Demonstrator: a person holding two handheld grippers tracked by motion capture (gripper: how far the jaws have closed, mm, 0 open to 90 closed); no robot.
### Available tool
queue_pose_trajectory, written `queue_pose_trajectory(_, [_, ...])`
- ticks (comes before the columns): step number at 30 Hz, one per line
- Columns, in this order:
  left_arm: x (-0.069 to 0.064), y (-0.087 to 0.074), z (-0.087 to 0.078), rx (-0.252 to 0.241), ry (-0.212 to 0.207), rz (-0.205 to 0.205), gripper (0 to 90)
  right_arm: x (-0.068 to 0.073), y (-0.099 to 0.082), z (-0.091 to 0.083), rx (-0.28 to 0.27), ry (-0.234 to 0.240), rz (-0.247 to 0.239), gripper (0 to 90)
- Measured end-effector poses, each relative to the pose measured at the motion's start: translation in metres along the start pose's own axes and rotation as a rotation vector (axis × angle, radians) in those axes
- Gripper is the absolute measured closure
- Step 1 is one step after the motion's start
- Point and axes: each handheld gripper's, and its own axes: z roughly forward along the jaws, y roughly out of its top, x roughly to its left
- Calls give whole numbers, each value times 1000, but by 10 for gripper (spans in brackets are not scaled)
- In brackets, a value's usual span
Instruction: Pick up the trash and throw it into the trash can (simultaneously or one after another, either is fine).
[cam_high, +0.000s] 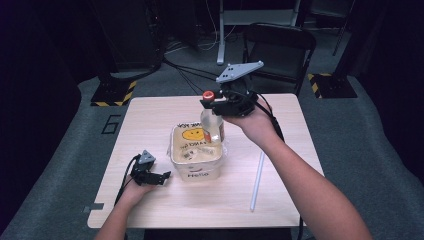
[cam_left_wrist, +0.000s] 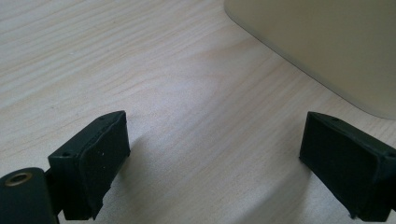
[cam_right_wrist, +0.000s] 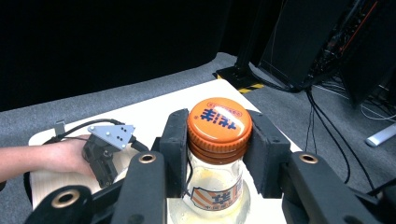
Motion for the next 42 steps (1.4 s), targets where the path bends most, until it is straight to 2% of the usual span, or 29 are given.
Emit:
queue_pose_trajectory(7, [0,0,0,-6,1,0,80,3,3,11,0,7,-7,618])
queue_pose_trajectory(17, [0,0,0,-7,1,-1,80,5,0,27,-7,6,11,618])
queue_pose_trajectory(26, [0,0,0,-5,-1,3,80,2,-16,43,-15,-4,42,618])
queue_pose_trajectory(28, [0,0,0,-4,-2,2,80,1,-19,46,-12,-9,54,618])
queue_pose_trajectory(35, [0,0,0,-6,-1,2,80,-2,-31,56,2,-25,50,618])
queue_pose_trajectory(42, [0,0,0,-5,-2,2,80,-4,-42,67,22,-28,74,618])
